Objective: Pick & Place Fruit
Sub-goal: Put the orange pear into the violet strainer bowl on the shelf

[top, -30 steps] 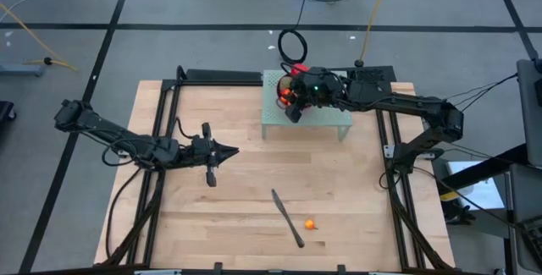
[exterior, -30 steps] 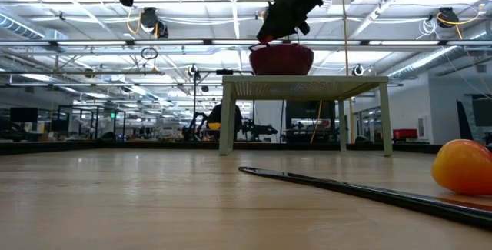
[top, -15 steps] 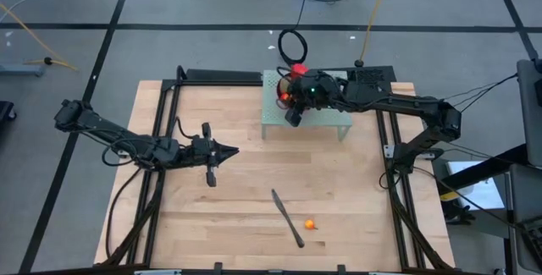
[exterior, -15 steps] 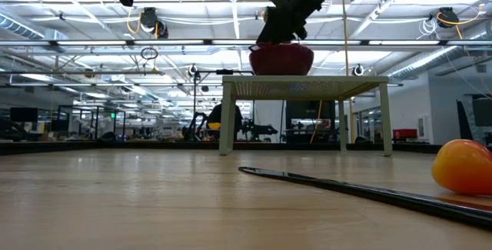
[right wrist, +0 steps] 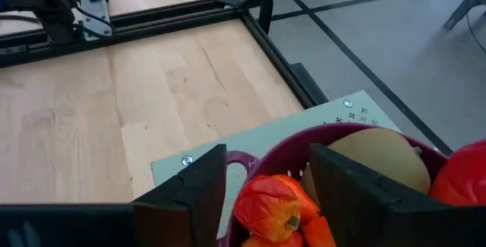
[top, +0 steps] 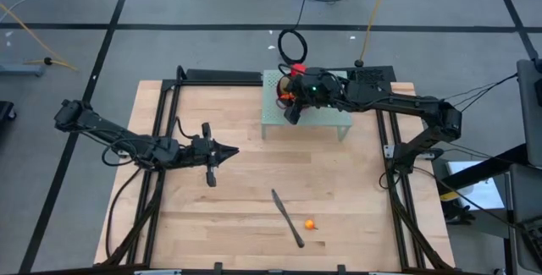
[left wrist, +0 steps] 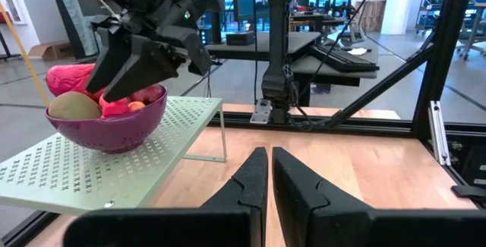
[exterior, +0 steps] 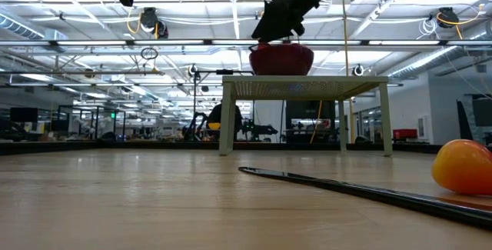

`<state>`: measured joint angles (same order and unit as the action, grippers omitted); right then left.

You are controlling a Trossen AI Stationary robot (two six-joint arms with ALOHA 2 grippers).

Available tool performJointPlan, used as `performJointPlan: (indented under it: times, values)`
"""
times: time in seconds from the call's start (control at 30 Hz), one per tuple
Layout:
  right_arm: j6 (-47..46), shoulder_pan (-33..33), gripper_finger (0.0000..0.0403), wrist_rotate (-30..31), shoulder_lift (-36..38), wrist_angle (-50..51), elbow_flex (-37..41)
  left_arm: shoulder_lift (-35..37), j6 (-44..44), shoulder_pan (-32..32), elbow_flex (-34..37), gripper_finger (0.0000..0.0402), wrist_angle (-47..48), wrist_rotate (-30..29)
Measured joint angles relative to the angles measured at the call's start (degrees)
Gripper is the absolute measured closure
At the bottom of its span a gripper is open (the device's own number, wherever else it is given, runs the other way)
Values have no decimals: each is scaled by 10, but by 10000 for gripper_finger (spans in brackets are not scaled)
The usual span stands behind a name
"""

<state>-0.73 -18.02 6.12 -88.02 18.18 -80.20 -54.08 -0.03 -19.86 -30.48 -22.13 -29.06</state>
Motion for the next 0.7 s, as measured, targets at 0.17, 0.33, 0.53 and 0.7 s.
performJointPlan:
  times: [0.17, 0.33, 0.53, 0.7]
  values:
    - [0, 0, 219, 16, 15, -4, 0, 0, 0, 0, 0, 380, 0, 0]
    - [22, 20, 234, 47, 52, -13, 0, 0, -1, 0, 0, 380, 0, 0]
    - [19, 76, 256, 46, 95, -17, 0, 0, -1, 0, 0, 380, 0, 0]
    - [19, 142, 284, 45, 104, -12, 0, 0, -2, 0, 0, 380, 0, 0]
